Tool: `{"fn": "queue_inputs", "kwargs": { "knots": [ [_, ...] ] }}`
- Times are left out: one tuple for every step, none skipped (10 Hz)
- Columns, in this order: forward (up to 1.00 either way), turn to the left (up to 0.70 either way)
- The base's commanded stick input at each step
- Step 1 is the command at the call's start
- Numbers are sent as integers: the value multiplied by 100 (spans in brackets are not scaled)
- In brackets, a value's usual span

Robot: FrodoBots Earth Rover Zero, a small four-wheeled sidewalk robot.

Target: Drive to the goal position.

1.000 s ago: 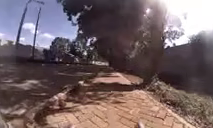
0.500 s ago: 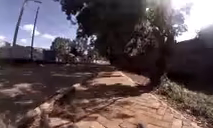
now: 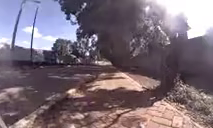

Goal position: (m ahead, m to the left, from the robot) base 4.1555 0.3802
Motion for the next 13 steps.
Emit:
{"fn": "queue_inputs", "kwargs": {
  "knots": [
    [100, 0],
    [100, 0],
    [100, 0],
    [100, 0],
    [100, 0],
    [100, 0],
    [100, 0],
    [100, -4],
    [100, -21],
    [100, -8],
    [100, 0],
    [100, 0],
    [100, 0]
  ]
}}
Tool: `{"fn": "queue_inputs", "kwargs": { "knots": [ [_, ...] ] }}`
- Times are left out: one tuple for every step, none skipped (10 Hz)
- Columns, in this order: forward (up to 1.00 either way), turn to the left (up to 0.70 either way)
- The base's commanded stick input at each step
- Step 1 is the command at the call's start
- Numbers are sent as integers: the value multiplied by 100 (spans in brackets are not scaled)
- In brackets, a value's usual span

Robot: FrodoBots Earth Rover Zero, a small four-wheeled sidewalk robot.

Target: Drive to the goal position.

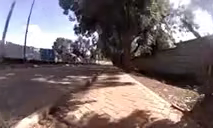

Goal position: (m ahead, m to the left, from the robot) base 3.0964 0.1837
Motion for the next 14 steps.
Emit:
{"fn": "queue_inputs", "kwargs": {
  "knots": [
    [100, 0],
    [100, 0],
    [100, 0],
    [100, 0],
    [100, 0],
    [100, -7],
    [100, -28],
    [100, -34],
    [100, -34],
    [100, -11],
    [100, 0],
    [100, 0],
    [100, -5],
    [100, -13]
  ]
}}
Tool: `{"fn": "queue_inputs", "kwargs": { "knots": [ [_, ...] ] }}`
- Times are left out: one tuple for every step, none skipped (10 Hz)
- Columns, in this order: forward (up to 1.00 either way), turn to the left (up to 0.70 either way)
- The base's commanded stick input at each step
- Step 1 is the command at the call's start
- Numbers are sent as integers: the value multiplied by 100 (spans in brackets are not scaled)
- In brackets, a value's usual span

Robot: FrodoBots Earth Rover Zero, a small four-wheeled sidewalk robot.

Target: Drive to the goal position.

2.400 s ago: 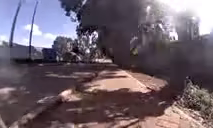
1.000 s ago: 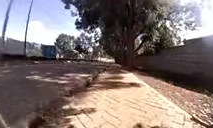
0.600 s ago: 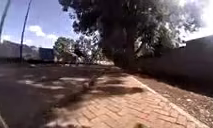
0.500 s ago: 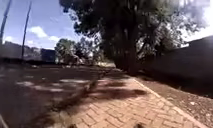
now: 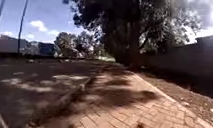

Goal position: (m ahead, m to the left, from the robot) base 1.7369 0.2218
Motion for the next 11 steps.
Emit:
{"fn": "queue_inputs", "kwargs": {
  "knots": [
    [100, -27],
    [100, -34],
    [100, -20],
    [100, 0],
    [100, 0],
    [100, 0],
    [100, 0],
    [100, 0],
    [100, 0],
    [100, 0],
    [100, -27]
  ]
}}
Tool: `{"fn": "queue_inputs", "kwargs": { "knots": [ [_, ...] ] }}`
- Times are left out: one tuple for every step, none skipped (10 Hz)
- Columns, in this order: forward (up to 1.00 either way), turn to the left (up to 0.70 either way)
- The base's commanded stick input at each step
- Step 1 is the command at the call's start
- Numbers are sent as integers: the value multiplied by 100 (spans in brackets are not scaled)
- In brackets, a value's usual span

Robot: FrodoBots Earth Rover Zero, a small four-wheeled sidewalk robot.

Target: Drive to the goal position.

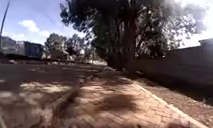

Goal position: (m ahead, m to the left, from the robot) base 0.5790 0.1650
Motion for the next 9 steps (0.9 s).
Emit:
{"fn": "queue_inputs", "kwargs": {
  "knots": [
    [100, -37],
    [100, -34],
    [100, -29],
    [100, -11],
    [100, 0],
    [100, -3],
    [100, -10],
    [100, -24],
    [100, -24]
  ]
}}
